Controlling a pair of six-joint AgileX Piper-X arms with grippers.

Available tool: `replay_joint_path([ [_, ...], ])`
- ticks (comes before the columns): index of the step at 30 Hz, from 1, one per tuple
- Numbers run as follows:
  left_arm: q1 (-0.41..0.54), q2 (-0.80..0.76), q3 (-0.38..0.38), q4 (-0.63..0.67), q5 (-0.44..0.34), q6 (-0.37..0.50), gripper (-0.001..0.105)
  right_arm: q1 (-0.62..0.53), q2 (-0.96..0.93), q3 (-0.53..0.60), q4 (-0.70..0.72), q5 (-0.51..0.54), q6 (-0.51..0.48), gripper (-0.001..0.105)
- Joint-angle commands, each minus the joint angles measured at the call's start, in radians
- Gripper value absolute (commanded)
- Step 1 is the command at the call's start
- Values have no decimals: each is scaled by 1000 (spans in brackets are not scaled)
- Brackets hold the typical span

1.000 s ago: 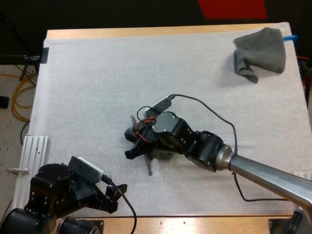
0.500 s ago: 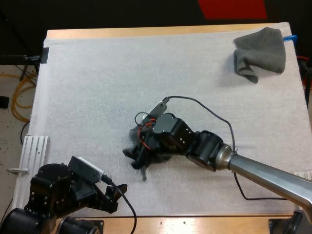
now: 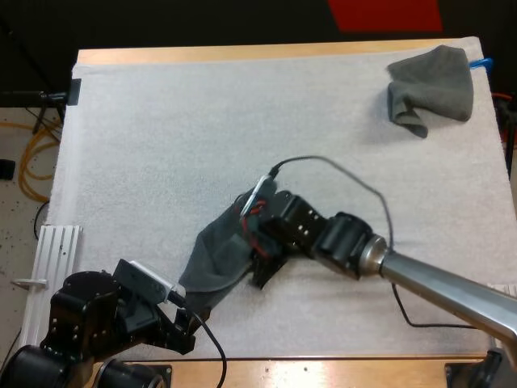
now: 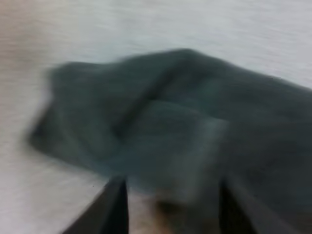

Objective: Pick towel from pile fold and stack

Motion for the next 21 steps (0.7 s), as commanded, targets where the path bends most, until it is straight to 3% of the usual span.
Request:
replay_joint_path([
  [1, -5, -3, -1, -4, 7, -3, 72, -30, -6, -8, 15, 76, 7, 44],
  [7, -5, -3, -1, -4, 7, -3, 72, -209, -6, -8, 31, 28, 159, 50],
  [9, -5, -3, -1, -4, 7, -3, 72, -282, -2, -8, 45, -45, 187, 50],
  [14, -5, -3, -1, -4, 7, -3, 72, -370, 44, -8, 118, -142, 196, 50],
  [21, -5, -3, -1, -4, 7, -3, 72, -379, 170, -8, 122, -268, 175, 50],
])
